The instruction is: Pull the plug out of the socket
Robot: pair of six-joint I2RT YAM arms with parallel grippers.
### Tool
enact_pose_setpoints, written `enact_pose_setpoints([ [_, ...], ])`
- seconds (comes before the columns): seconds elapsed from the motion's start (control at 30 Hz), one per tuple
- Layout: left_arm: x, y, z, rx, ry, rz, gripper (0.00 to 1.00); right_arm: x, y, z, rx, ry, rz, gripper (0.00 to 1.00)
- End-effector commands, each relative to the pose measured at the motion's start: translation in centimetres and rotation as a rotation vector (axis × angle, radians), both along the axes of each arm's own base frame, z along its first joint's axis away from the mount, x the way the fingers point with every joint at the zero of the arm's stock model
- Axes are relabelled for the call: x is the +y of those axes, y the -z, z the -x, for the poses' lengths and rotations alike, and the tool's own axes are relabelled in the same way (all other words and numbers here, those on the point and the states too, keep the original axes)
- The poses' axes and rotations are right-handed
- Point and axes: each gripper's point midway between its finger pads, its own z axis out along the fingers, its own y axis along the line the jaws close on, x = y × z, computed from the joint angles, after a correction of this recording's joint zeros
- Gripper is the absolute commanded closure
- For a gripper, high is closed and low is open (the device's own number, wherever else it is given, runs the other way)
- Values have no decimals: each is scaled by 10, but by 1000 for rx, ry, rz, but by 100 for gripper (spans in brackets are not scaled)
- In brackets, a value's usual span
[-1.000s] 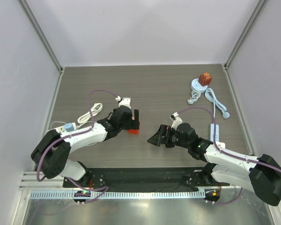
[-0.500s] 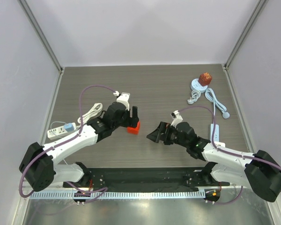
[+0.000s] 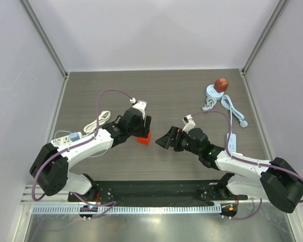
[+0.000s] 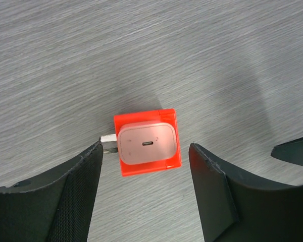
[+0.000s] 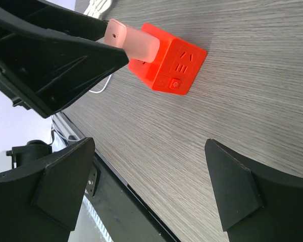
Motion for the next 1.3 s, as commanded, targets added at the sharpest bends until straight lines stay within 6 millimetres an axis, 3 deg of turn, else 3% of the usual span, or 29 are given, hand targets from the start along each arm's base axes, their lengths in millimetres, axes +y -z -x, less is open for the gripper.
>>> enact_pose_setpoints([
  [0.0, -4, -17, -11, -44, 1, -17, 32, 7, -26, -11, -65, 29, -77, 4],
  [0.23, -9, -15, -11, -9, 19, -36, 36, 6, -21, -13, -61, 38, -75, 5],
  [0.57, -6, 7, -3, -1, 54, -71, 39, 9, -14, -15, -38, 35, -61, 5],
  [0.83, -13, -1, -10, -47, 75, -78, 43, 14, -6, -14, -9, 25, -59, 5],
  [0.93, -14, 2, -12, -49, 78, -93, 47, 16, -2, -16, -2, 20, -53, 5],
  [1.1, -16, 3, -14, -44, 88, -99, 63, 28, -2, -23, 12, -2, -47, 4],
  [1.27, -19, -9, -12, -66, 120, -78, 84, 37, 1, -29, 20, -4, -70, 4],
])
